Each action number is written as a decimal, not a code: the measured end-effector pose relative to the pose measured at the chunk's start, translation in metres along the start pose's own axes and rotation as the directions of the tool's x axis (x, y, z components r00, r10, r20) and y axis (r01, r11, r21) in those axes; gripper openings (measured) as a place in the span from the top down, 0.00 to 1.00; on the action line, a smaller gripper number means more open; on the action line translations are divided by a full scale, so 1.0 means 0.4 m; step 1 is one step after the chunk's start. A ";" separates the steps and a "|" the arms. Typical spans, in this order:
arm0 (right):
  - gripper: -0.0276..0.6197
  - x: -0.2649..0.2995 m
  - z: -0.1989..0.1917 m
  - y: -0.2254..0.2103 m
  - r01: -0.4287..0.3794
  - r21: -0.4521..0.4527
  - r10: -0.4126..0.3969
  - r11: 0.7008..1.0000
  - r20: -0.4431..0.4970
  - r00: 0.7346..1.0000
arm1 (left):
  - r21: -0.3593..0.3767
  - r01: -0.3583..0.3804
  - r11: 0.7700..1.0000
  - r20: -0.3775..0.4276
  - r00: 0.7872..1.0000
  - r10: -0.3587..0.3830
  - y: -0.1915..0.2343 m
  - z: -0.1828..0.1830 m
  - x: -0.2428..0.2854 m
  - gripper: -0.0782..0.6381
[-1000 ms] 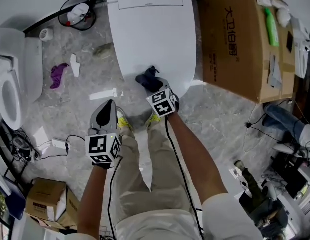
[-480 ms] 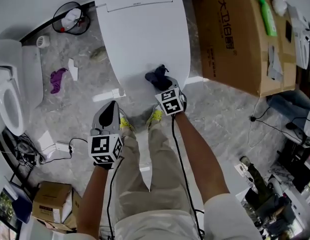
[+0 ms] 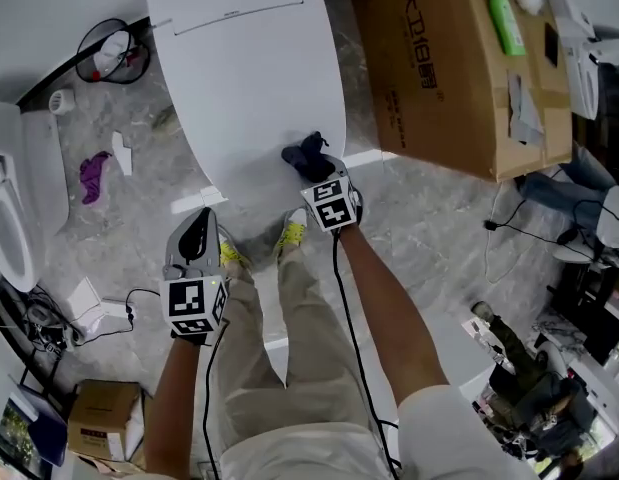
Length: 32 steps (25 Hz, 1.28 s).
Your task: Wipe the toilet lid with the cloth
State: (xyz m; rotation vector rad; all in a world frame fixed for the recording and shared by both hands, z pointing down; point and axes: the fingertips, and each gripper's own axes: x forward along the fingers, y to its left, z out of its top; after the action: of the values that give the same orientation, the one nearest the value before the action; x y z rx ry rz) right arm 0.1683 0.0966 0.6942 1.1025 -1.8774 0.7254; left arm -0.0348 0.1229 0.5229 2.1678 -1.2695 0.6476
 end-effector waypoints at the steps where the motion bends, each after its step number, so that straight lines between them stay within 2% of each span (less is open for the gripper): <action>1: 0.73 -0.002 -0.003 -0.006 0.003 0.000 -0.003 1.000 0.000 1.000 | 0.002 -0.001 1.000 0.000 1.000 0.001 -0.002 -0.001 -0.001 0.89; 15: 0.73 -0.044 -0.074 -0.114 0.073 0.087 -0.072 0.994 -0.022 0.997 | 0.024 0.023 0.999 -0.002 1.000 -0.022 -0.038 -0.002 0.008 0.89; 19: 0.73 -0.049 -0.091 -0.140 0.103 0.113 -0.096 0.988 -0.062 0.993 | 0.012 0.023 1.000 0.007 1.000 -0.024 -0.046 0.002 0.007 0.89; 23: 0.74 -0.075 -0.094 -0.166 0.172 0.193 -0.156 0.966 -0.096 0.983 | -0.004 0.019 1.000 0.026 0.999 -0.019 -0.045 0.010 0.000 0.89; 25: 0.74 -0.090 -0.047 -0.123 0.139 0.237 -0.130 0.962 -0.051 0.990 | -0.017 0.011 1.000 0.031 0.999 -0.010 -0.024 0.006 -0.008 0.89; 26: 0.74 -0.089 -0.015 -0.080 0.102 0.229 -0.101 0.968 -0.017 0.995 | -0.026 0.005 1.000 0.030 1.000 -0.004 -0.009 -0.001 -0.014 0.89; 29: 0.74 -0.061 0.065 0.085 -0.010 0.142 0.004 0.990 0.045 0.999 | -0.054 -0.022 0.998 0.021 1.000 0.023 0.044 -0.026 -0.042 0.89; 32: 0.74 -0.017 0.113 0.241 -0.095 0.078 0.091 0.992 0.054 0.994 | -0.068 -0.051 0.996 0.017 0.999 0.052 0.093 -0.043 -0.077 0.89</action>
State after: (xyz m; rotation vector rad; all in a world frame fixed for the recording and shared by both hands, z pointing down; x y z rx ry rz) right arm 0.0679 0.1072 0.6589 1.0981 -1.9680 0.8401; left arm -0.0836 0.1384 0.5234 2.0970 -1.3414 0.5981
